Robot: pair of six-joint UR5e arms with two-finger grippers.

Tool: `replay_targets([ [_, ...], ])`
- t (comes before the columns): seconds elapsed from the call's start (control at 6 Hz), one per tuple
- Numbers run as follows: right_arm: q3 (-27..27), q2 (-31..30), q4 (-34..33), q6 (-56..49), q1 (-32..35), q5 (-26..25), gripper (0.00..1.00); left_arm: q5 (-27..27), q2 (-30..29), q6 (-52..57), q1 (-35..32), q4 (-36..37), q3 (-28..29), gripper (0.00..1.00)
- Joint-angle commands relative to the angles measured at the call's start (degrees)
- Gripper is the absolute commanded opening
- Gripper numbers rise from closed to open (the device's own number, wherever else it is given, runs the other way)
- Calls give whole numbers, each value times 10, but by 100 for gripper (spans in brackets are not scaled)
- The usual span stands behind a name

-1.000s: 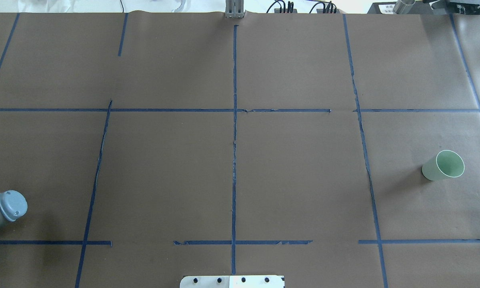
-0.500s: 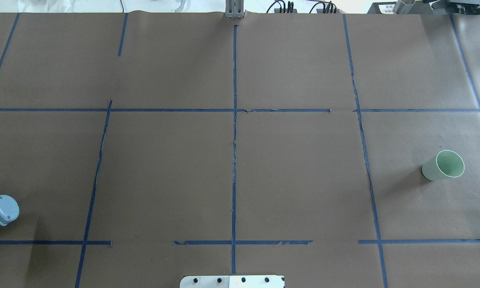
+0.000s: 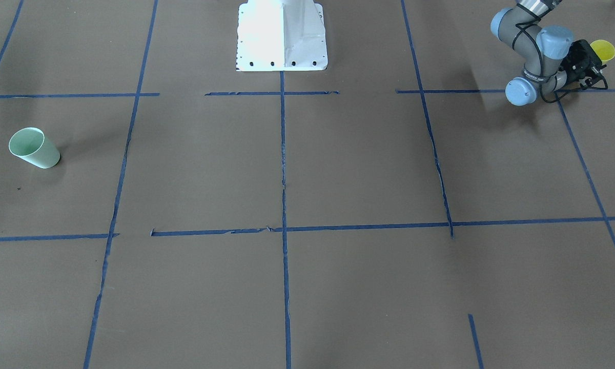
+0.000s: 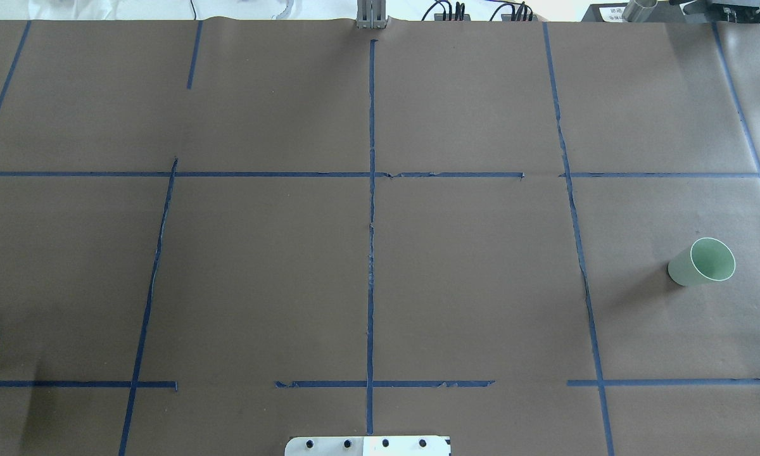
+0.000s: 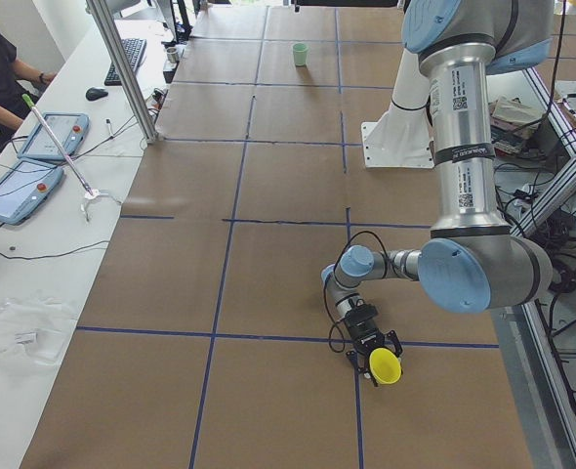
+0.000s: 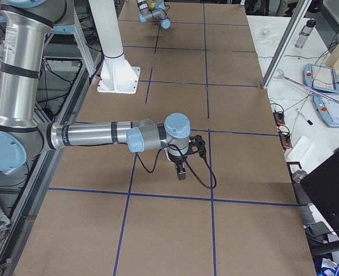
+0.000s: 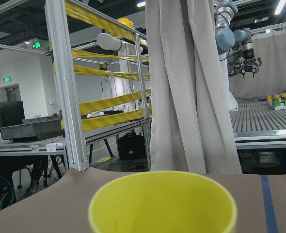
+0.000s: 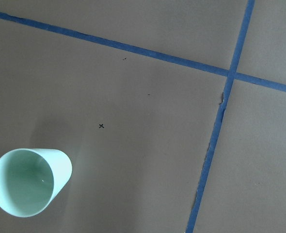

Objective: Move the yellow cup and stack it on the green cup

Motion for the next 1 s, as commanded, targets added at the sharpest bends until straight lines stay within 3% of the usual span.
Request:
replay_targets([
  [0.0, 3, 0, -1, 0, 0, 1, 100, 149, -5, 95, -73, -2, -26, 8],
  [0.5, 7, 0, 0, 4, 0, 26, 100, 322, -129, 251, -178, -50, -26, 7],
  [0.67, 11, 1, 0, 4, 0, 25, 100, 369, -170, 314, -196, -103, -24, 7],
  [0.83, 15, 3, 5, 7, 0, 25, 100, 408, -222, 399, -200, -202, -17, 7],
])
